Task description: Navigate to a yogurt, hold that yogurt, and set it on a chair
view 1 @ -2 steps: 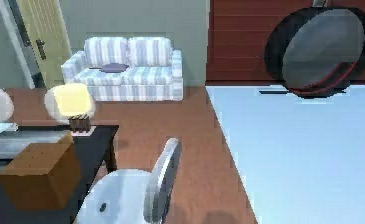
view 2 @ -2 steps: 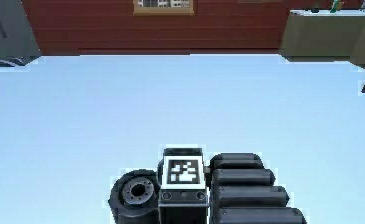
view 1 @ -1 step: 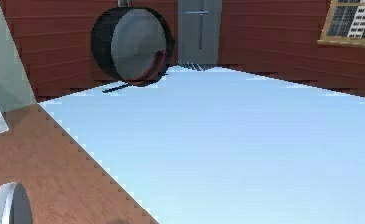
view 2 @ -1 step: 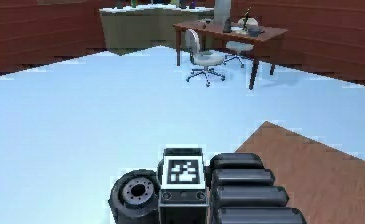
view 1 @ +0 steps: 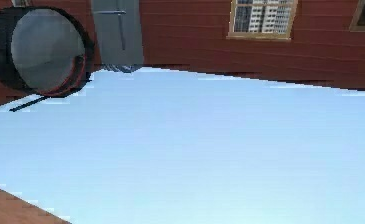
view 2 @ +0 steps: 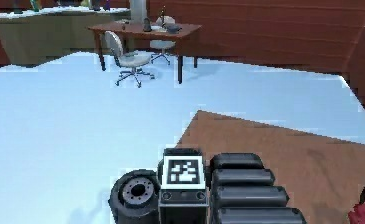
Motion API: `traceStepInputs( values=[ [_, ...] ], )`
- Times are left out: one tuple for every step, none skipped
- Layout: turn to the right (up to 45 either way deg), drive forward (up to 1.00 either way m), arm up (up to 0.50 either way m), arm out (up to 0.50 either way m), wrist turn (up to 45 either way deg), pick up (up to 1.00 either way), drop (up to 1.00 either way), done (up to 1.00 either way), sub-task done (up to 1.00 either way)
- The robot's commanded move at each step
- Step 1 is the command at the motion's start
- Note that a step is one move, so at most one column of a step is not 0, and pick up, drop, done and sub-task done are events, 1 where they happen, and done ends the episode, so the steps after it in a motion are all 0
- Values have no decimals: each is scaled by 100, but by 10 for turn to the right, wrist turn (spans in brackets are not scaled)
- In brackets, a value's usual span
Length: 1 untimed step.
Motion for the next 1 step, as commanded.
traceStepInputs(
  values=[
    [-450,0,0,0,0,0,0,0,0]
  ],
)
